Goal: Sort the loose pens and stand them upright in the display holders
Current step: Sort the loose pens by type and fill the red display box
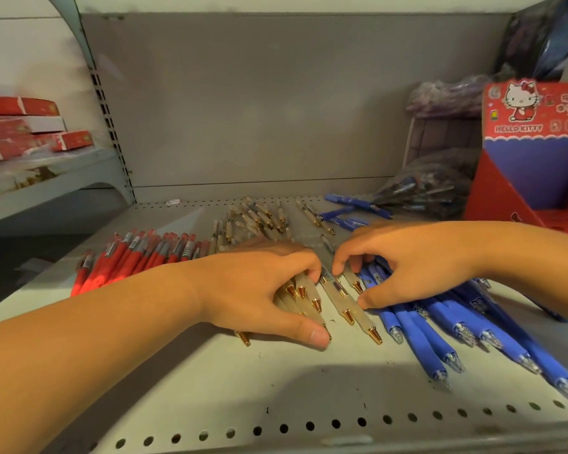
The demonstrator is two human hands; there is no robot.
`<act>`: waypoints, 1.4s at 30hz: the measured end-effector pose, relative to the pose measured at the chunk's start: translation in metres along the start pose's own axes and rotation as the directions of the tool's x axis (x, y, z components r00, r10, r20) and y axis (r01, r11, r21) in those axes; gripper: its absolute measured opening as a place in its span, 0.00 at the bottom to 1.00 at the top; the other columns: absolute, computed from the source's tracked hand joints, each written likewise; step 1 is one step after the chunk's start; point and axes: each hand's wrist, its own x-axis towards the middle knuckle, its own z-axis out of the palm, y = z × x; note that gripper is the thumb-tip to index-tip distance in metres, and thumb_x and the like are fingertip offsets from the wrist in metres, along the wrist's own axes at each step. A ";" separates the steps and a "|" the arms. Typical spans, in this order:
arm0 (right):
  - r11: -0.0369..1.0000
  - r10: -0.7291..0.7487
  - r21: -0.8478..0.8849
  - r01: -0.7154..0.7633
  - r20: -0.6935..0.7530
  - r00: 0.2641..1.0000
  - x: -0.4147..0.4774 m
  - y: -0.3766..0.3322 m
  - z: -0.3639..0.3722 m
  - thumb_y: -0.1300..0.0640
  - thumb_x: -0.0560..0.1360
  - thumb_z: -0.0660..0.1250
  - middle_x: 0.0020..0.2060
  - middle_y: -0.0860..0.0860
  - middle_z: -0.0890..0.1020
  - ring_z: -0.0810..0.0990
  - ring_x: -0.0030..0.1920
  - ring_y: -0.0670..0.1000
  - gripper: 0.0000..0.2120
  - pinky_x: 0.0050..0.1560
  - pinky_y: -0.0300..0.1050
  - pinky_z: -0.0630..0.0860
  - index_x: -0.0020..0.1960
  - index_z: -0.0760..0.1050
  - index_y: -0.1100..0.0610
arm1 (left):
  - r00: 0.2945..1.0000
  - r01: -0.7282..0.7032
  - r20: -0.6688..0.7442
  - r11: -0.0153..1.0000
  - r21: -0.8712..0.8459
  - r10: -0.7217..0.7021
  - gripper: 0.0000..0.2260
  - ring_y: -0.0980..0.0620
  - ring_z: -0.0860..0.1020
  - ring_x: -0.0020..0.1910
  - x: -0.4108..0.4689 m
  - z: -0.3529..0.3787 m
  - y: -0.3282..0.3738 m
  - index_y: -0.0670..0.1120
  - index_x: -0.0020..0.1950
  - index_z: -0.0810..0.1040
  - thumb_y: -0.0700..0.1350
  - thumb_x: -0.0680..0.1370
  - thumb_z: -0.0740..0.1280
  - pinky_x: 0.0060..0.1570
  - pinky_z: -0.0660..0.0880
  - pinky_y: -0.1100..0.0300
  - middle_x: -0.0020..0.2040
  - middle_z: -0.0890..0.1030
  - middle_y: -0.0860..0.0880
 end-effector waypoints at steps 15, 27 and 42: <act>0.999 0.036 -0.034 -0.039 -0.095 0.995 0.011 -0.013 0.011 0.46 0.77 0.63 0.42 0.49 0.80 0.77 0.45 0.50 0.07 0.48 0.48 0.74 0.45 0.75 0.49 | 0.967 0.065 -0.253 0.959 0.275 0.007 0.31 0.56 0.68 0.42 0.010 0.025 0.028 0.56 0.60 0.66 0.78 0.69 0.56 0.49 0.67 0.55 0.41 0.67 0.62; 0.964 -0.077 0.252 0.085 -0.044 0.996 -0.002 -0.012 0.006 0.47 0.77 0.67 0.45 0.41 0.81 0.79 0.46 0.45 0.05 0.50 0.46 0.77 0.52 0.73 0.40 | 0.968 0.033 -0.251 0.987 0.158 0.008 0.31 0.58 0.73 0.46 0.011 0.017 0.015 0.59 0.63 0.67 0.77 0.69 0.58 0.43 0.67 0.63 0.51 0.73 0.60; 0.947 0.294 0.195 -0.255 -0.215 0.931 0.105 0.023 -0.026 0.57 0.78 0.65 0.43 0.52 0.81 0.78 0.45 0.51 0.04 0.44 0.45 0.73 0.50 0.79 0.54 | 0.903 0.357 -0.274 0.933 0.048 -0.331 0.26 0.53 0.74 0.57 0.030 -0.046 -0.094 0.56 0.63 0.73 0.72 0.75 0.56 0.47 0.70 0.57 0.63 0.77 0.52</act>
